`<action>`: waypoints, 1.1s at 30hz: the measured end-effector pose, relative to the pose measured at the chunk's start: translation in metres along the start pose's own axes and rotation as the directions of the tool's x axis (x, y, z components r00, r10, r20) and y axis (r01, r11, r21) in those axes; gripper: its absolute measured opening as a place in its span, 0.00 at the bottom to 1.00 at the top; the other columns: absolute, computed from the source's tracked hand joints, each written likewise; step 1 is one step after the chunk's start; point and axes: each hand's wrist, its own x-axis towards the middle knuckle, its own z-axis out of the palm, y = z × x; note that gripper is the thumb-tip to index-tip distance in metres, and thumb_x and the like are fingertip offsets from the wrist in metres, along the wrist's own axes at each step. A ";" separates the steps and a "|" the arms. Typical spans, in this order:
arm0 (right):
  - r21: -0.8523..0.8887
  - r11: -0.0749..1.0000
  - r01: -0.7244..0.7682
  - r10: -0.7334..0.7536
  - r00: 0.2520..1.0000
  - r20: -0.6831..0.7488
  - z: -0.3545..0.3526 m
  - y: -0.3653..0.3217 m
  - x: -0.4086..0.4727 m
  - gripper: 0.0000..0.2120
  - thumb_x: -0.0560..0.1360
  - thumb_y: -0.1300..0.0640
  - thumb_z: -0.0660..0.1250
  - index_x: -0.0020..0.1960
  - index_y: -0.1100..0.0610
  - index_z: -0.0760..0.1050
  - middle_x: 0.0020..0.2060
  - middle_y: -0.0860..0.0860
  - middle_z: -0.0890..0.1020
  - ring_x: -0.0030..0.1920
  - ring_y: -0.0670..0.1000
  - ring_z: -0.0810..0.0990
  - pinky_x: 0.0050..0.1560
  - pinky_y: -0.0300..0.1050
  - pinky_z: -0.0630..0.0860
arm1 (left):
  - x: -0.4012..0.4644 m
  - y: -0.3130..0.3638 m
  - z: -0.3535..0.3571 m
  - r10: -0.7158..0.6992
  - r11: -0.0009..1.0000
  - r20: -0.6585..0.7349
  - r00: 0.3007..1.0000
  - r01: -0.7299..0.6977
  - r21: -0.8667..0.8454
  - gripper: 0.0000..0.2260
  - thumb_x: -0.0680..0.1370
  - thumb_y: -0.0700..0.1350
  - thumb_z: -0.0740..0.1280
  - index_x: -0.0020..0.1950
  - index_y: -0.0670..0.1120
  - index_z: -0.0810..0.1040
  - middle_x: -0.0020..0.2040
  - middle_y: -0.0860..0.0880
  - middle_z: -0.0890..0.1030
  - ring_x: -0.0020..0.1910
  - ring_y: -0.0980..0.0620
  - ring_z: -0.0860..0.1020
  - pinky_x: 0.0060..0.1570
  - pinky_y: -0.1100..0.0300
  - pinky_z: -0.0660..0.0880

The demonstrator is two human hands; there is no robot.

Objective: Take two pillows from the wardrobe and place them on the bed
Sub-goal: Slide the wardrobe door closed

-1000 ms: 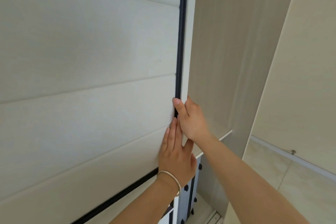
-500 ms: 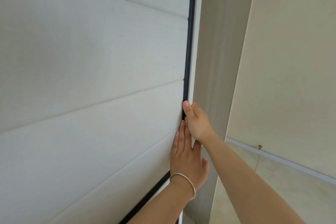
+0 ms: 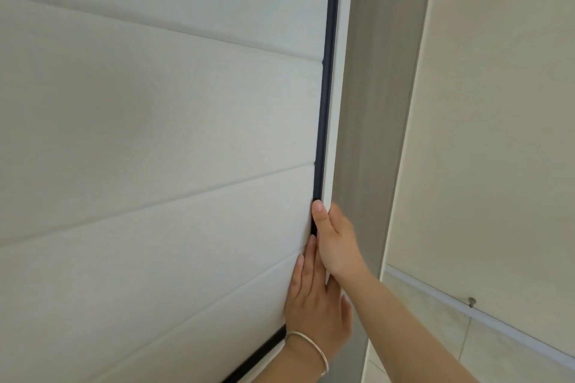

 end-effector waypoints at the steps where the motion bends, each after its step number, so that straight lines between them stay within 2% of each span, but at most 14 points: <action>1: -0.020 1.000 0.017 -0.018 1.000 -0.012 -0.006 0.007 0.007 0.15 0.78 0.45 0.55 0.47 0.52 0.75 0.45 0.48 0.81 0.49 0.45 0.78 0.50 0.38 0.73 | 0.006 0.005 0.007 0.000 1.000 -0.006 1.000 0.000 0.007 0.33 0.67 0.53 0.60 0.71 0.44 0.62 0.72 0.42 0.60 0.76 0.46 0.41 0.74 0.53 0.44; 3: -0.077 0.996 0.047 -0.052 0.997 -0.060 -0.015 0.019 0.020 0.25 0.74 0.37 0.53 0.45 0.59 0.74 0.43 0.53 0.80 0.49 0.52 0.77 0.51 0.48 0.74 | 0.017 0.015 0.021 0.009 1.000 -0.009 1.000 -0.009 0.013 0.33 0.68 0.53 0.60 0.71 0.44 0.62 0.72 0.42 0.62 0.76 0.46 0.43 0.74 0.53 0.44; 4: -0.125 0.990 0.065 -0.077 0.992 -0.096 -0.019 0.024 0.025 0.28 0.72 0.35 0.51 0.43 0.60 0.72 0.41 0.54 0.78 0.47 0.53 0.75 0.49 0.49 0.72 | 0.022 0.019 0.028 0.017 1.000 -0.003 1.000 -0.017 0.019 0.32 0.69 0.53 0.60 0.71 0.43 0.61 0.72 0.42 0.64 0.76 0.45 0.45 0.74 0.53 0.45; 6: -0.285 0.950 0.131 -0.185 0.967 -0.173 -0.028 0.031 0.034 0.25 0.72 0.36 0.48 0.40 0.57 0.71 0.40 0.51 0.74 0.45 0.52 0.70 0.47 0.46 0.68 | 0.032 0.028 0.041 0.031 0.998 0.016 0.999 -0.032 0.057 0.33 0.70 0.54 0.60 0.71 0.41 0.61 0.71 0.42 0.68 0.74 0.44 0.49 0.74 0.52 0.44; 9: -0.513 0.837 0.190 -0.343 0.912 -0.223 -0.044 0.043 0.047 0.27 0.75 0.41 0.49 0.52 0.61 0.75 0.53 0.53 0.74 0.53 0.52 0.67 0.56 0.48 0.67 | 0.044 0.040 0.059 0.025 0.995 0.010 1.000 -0.026 0.091 0.34 0.71 0.56 0.61 0.73 0.41 0.58 0.72 0.43 0.63 0.73 0.43 0.49 0.74 0.52 0.40; 13: -0.661 0.735 0.150 -0.384 0.896 -0.224 -0.063 0.057 0.061 0.27 0.76 0.41 0.50 0.62 0.58 0.73 0.68 0.55 0.68 0.67 0.55 0.62 0.66 0.51 0.60 | 0.058 0.053 0.073 0.027 0.994 -0.001 1.000 -0.027 0.104 0.33 0.73 0.55 0.57 0.73 0.41 0.55 0.72 0.43 0.60 0.74 0.43 0.47 0.73 0.51 0.42; 16: -0.708 0.690 0.148 -0.401 0.893 -0.204 -0.072 0.060 0.067 0.29 0.76 0.40 0.48 0.68 0.56 0.69 0.73 0.55 0.63 0.72 0.55 0.57 0.70 0.54 0.57 | 0.065 0.059 0.078 0.019 0.996 -0.008 1.000 -0.018 0.092 0.33 0.73 0.55 0.55 0.74 0.41 0.54 0.72 0.43 0.59 0.74 0.42 0.48 0.73 0.52 0.42; 19: -0.731 0.666 0.147 -0.386 0.907 -0.170 -0.080 0.064 0.073 0.30 0.76 0.40 0.46 0.72 0.54 0.63 0.75 0.54 0.57 0.75 0.54 0.52 0.73 0.50 0.49 | 0.072 0.065 0.084 0.024 0.995 0.013 1.000 -0.025 0.093 0.33 0.73 0.55 0.55 0.74 0.41 0.53 0.73 0.42 0.58 0.74 0.43 0.54 0.73 0.52 0.43; 21: -0.741 0.657 0.140 -0.375 0.913 -0.159 -0.085 0.066 0.077 0.30 0.76 0.40 0.45 0.73 0.54 0.61 0.76 0.54 0.55 0.75 0.53 0.49 0.73 0.48 0.46 | 0.076 0.068 0.087 0.017 0.996 0.039 0.999 -0.020 0.088 0.33 0.74 0.56 0.55 0.74 0.41 0.54 0.73 0.42 0.57 0.74 0.44 0.55 0.73 0.52 0.43; 25: -0.762 0.635 0.128 -0.377 0.912 -0.161 -0.093 0.072 0.085 0.29 0.77 0.41 0.46 0.74 0.54 0.59 0.76 0.55 0.54 0.75 0.54 0.49 0.73 0.49 0.47 | 0.085 0.076 0.095 0.024 0.995 0.077 0.997 -0.031 0.091 0.32 0.74 0.56 0.55 0.73 0.40 0.56 0.73 0.41 0.58 0.73 0.44 0.54 0.74 0.52 0.40; 29: -0.795 0.592 0.134 -0.411 0.899 -0.154 -0.100 0.078 0.096 0.28 0.78 0.45 0.47 0.74 0.57 0.55 0.76 0.57 0.55 0.75 0.56 0.50 0.73 0.50 0.49 | 0.094 0.083 0.102 0.047 0.995 0.107 0.993 -0.056 0.084 0.36 0.71 0.57 0.64 0.73 0.39 0.60 0.72 0.41 0.66 0.73 0.45 0.55 0.73 0.52 0.40; 33: -0.827 0.544 0.144 -0.448 0.883 -0.140 -0.110 0.085 0.107 0.28 0.79 0.48 0.48 0.75 0.59 0.51 0.75 0.60 0.54 0.75 0.59 0.49 0.74 0.51 0.49 | 0.103 0.089 0.109 0.060 0.997 0.155 0.986 -0.067 0.043 0.36 0.69 0.58 0.66 0.71 0.40 0.65 0.71 0.40 0.68 0.72 0.45 0.61 0.74 0.53 0.40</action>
